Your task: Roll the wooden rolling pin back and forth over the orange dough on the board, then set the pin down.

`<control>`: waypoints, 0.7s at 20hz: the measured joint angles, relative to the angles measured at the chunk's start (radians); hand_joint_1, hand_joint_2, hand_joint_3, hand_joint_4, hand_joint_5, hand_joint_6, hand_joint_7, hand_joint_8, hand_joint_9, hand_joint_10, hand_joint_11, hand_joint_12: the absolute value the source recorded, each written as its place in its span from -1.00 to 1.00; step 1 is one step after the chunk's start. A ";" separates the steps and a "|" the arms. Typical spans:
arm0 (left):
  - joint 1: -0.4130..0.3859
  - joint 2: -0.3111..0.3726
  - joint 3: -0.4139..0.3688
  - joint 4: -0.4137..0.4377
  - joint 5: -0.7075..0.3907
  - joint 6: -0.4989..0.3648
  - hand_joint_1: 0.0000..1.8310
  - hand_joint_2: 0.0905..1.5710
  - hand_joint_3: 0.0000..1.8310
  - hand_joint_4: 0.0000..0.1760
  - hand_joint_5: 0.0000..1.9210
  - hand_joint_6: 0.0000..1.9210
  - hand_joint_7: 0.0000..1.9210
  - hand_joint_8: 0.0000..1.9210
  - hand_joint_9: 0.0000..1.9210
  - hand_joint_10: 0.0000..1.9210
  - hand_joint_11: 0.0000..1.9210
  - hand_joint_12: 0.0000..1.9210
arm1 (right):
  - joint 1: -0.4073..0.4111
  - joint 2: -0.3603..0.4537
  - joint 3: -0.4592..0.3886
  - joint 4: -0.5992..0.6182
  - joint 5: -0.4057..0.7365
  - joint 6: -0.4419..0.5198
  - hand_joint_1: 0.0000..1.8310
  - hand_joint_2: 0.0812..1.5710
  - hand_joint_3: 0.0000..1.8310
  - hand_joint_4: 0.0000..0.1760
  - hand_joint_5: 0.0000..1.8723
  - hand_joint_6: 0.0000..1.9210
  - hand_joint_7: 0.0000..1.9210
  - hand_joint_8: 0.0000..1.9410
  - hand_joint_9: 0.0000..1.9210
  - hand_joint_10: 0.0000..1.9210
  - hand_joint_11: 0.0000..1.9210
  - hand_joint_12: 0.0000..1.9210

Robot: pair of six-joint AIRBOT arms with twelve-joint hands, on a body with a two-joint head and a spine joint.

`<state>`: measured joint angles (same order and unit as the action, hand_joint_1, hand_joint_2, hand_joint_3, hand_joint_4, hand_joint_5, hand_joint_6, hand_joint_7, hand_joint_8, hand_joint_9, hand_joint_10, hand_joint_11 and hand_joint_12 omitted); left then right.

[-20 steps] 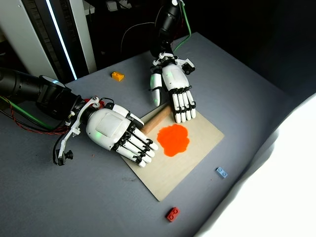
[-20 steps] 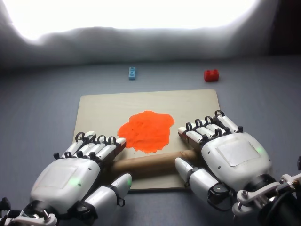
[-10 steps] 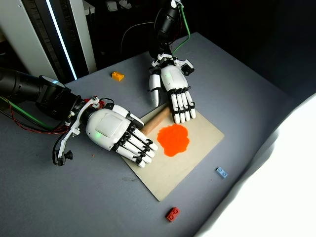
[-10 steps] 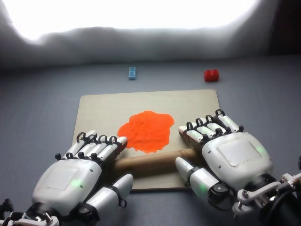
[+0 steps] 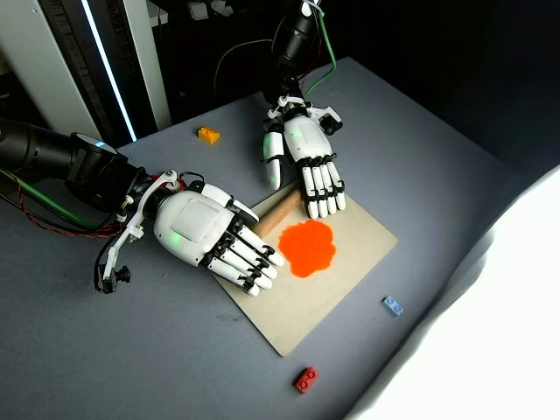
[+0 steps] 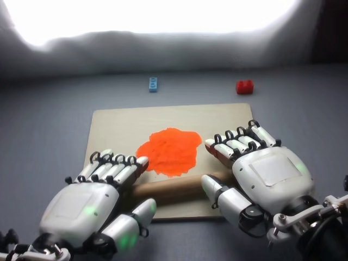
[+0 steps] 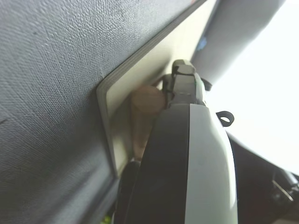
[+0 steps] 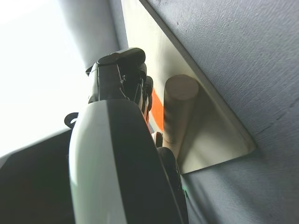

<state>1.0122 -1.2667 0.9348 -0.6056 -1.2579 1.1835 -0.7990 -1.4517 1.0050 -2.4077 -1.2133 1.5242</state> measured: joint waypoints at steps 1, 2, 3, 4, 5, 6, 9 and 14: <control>-0.007 0.002 0.000 0.003 0.001 -0.001 -1.00 0.97 -1.00 -1.00 -0.82 -1.00 -0.80 -1.00 -0.85 -1.00 -1.00 -0.85 | 0.000 0.000 0.000 0.000 0.000 0.000 -1.00 0.88 -1.00 -1.00 -0.62 -1.00 -0.64 -1.00 -0.71 -1.00 -1.00 -0.16; -0.016 0.011 0.000 0.015 0.000 -0.001 -1.00 0.97 -1.00 -1.00 -0.82 -0.99 -0.80 -1.00 -0.85 -1.00 -1.00 -0.86 | 0.002 0.000 0.000 0.000 0.000 0.000 -1.00 0.88 -1.00 -1.00 -0.61 -1.00 -0.63 -1.00 -0.71 -1.00 -1.00 -0.16; -0.026 0.019 0.000 0.017 0.000 -0.003 -1.00 0.97 -1.00 -1.00 -0.82 -1.00 -0.80 -1.00 -0.85 -1.00 -1.00 -0.86 | 0.003 0.002 0.000 0.002 0.000 0.000 -1.00 0.89 -1.00 -1.00 -0.61 -0.99 -0.62 -0.99 -0.70 -0.99 -1.00 -0.16; -0.038 0.029 -0.001 0.018 0.000 -0.004 -1.00 0.97 -1.00 -1.00 -0.82 -1.00 -0.79 -1.00 -0.84 -1.00 -1.00 -0.84 | 0.007 0.004 0.000 0.000 0.000 0.001 -1.00 0.89 -1.00 -1.00 -0.60 -0.99 -0.62 -0.99 -0.69 -0.99 -1.00 -0.14; -0.045 0.040 -0.002 0.021 0.002 -0.003 -1.00 0.97 -1.00 -1.00 -0.81 -1.00 -0.78 -1.00 -0.83 -0.99 -1.00 -0.80 | 0.011 0.005 0.000 0.001 -0.002 0.002 -1.00 0.89 -1.00 -1.00 -0.59 -0.99 -0.61 -0.99 -0.68 -0.99 -1.00 -0.14; -0.056 0.053 -0.007 0.020 0.009 -0.004 -1.00 0.97 -1.00 -1.00 -0.82 -1.00 -0.78 -1.00 -0.83 -1.00 -1.00 -0.82 | 0.011 0.007 0.000 -0.001 -0.008 0.003 -1.00 0.89 -1.00 -1.00 -0.59 -0.99 -0.61 -0.99 -0.67 -0.99 -1.00 -0.16; -0.087 0.100 -0.028 0.043 0.051 0.003 -1.00 0.96 -1.00 -1.00 -0.83 -1.00 -0.79 -1.00 -0.83 -1.00 -1.00 -0.80 | 0.018 0.012 0.000 0.000 -0.008 0.006 -1.00 0.88 -1.00 -1.00 -0.58 -0.99 -0.59 -0.99 -0.66 -0.98 -1.00 -0.14; -0.151 0.229 -0.107 0.069 0.181 0.058 -1.00 0.94 -1.00 -1.00 -0.79 -0.99 -0.73 -0.99 -0.77 -0.99 -1.00 -0.64 | 0.031 0.040 0.000 -0.001 -0.021 0.020 -1.00 0.77 -1.00 -1.00 -0.60 -1.00 -0.60 -1.00 -0.65 -0.99 -1.00 -0.13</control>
<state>0.8612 -1.0382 0.8280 -0.5362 -1.0767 1.2419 -0.7677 -1.4120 1.0050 -2.4088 -1.2343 1.5444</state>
